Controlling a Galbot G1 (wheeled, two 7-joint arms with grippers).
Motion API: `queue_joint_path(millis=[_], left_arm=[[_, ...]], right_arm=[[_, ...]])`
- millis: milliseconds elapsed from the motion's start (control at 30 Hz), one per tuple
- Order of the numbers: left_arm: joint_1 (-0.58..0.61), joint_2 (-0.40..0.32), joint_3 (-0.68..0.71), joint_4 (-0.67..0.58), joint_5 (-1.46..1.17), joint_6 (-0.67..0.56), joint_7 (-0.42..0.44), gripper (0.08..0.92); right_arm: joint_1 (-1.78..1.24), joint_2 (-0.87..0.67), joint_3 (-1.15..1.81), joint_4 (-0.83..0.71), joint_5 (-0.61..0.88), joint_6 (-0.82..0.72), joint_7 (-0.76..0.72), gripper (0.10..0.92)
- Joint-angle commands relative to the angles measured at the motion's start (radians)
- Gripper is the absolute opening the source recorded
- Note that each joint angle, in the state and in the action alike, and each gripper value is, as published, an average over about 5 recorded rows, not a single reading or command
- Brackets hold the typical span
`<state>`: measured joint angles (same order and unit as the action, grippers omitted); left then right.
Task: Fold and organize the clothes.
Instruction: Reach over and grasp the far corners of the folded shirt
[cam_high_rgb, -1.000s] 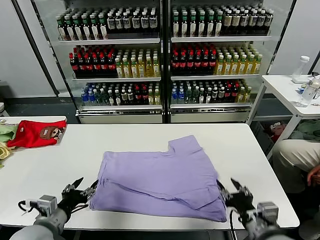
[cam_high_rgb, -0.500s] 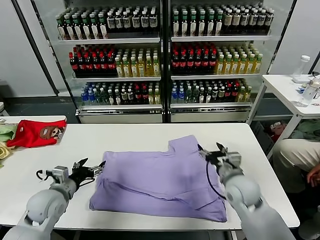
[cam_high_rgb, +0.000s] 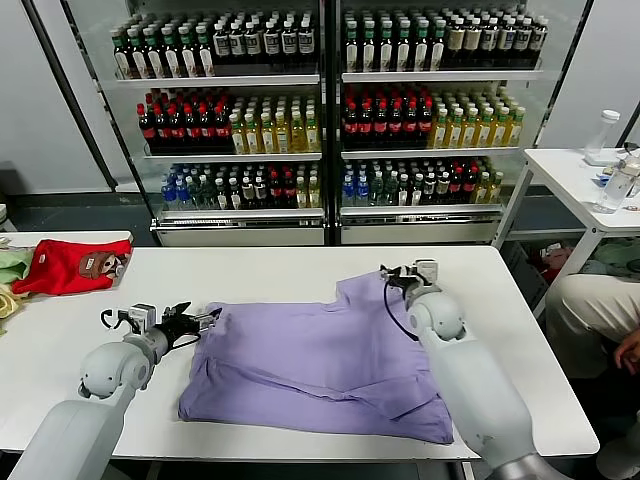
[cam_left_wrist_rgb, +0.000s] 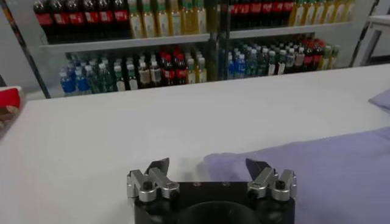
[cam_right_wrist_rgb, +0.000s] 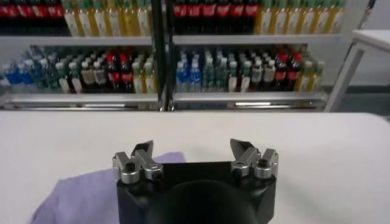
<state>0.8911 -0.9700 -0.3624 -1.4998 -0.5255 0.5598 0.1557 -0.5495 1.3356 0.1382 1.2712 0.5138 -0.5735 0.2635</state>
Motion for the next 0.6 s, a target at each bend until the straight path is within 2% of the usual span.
queue_joint_path(millis=[33, 367, 467, 600], left_arm=[[-0.097, -0.005, 0.051, 0.134, 0.034, -0.012, 0.057, 0.823], [-0.091, -0.006, 0.056, 0.13, 0.057, -0.024, 0.062, 0.823], [-0.081, -0.004, 0.055, 0.115, 0.054, -0.023, 0.066, 0.787], [-0.071, -0.002, 0.055, 0.098, 0.052, -0.025, 0.073, 0.68]], right_arm=[[0.079, 0.07, -0.02, -0.169, -0.024, 0.003, -0.011, 0.823], [0.066, 0.061, -0.011, -0.159, -0.02, 0.008, -0.02, 0.811], [0.062, 0.062, -0.01, -0.154, -0.016, 0.009, -0.024, 0.749], [0.056, 0.067, -0.006, -0.154, -0.012, 0.008, -0.025, 0.655]])
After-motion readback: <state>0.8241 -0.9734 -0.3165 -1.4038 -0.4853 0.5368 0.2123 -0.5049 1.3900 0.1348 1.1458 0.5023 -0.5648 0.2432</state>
